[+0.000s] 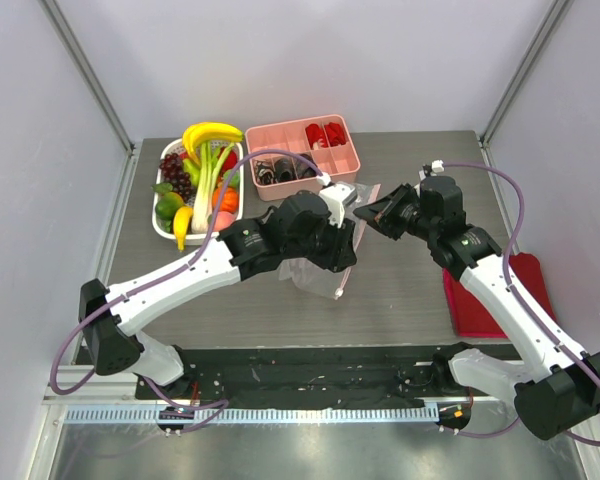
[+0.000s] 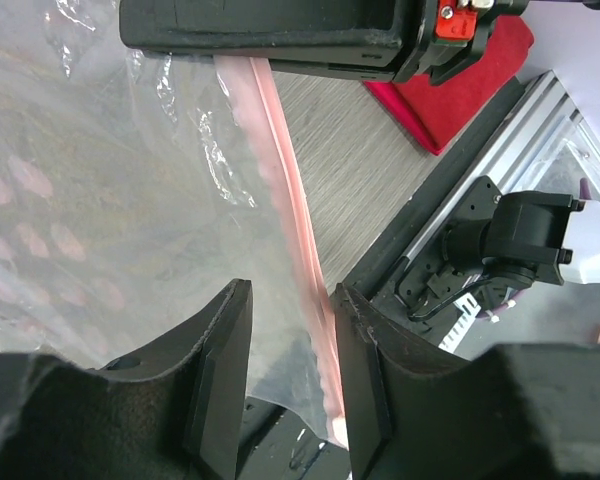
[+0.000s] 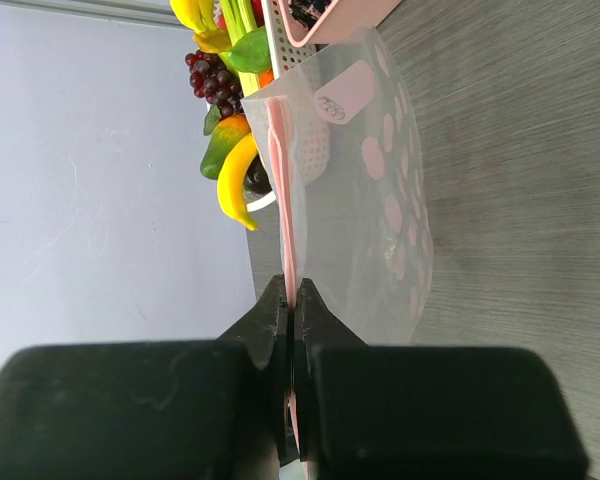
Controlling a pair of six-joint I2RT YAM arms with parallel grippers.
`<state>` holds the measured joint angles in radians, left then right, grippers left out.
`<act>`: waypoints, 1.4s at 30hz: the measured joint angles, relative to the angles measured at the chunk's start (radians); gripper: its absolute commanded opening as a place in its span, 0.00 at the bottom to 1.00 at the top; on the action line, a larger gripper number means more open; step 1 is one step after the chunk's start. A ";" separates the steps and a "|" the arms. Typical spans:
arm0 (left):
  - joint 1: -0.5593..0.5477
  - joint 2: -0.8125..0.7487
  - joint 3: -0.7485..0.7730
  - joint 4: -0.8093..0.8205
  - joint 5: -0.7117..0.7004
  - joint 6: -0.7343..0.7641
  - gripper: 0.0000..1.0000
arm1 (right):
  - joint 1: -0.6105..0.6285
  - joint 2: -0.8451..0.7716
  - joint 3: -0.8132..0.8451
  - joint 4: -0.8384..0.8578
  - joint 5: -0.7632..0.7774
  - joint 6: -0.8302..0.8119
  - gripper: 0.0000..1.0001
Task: Place the food in the zip-top bag and seal the zipper
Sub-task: Open the zipper of the food storage bag at the center of the board.
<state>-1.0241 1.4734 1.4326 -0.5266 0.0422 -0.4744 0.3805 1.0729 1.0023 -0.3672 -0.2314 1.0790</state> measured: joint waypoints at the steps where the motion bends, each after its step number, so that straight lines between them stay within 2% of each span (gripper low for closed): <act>1: 0.002 0.000 0.000 0.000 0.004 -0.003 0.43 | 0.000 -0.001 0.000 0.000 0.000 0.000 0.01; 20: 0.039 -0.008 -0.031 0.022 0.068 -0.061 0.48 | 0.000 -0.002 -0.005 0.005 -0.011 -0.003 0.01; 27: 0.047 -0.016 -0.048 0.031 0.105 -0.073 0.62 | 0.000 -0.002 -0.005 0.008 -0.011 -0.003 0.01; 42: 0.050 -0.067 -0.089 0.048 0.146 -0.087 0.59 | 0.000 -0.002 -0.005 0.010 -0.016 -0.003 0.01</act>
<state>-0.9737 1.4063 1.3437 -0.4786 0.1879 -0.5617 0.3805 1.0710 0.9974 -0.3573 -0.2474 1.0756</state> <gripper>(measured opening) 0.610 0.036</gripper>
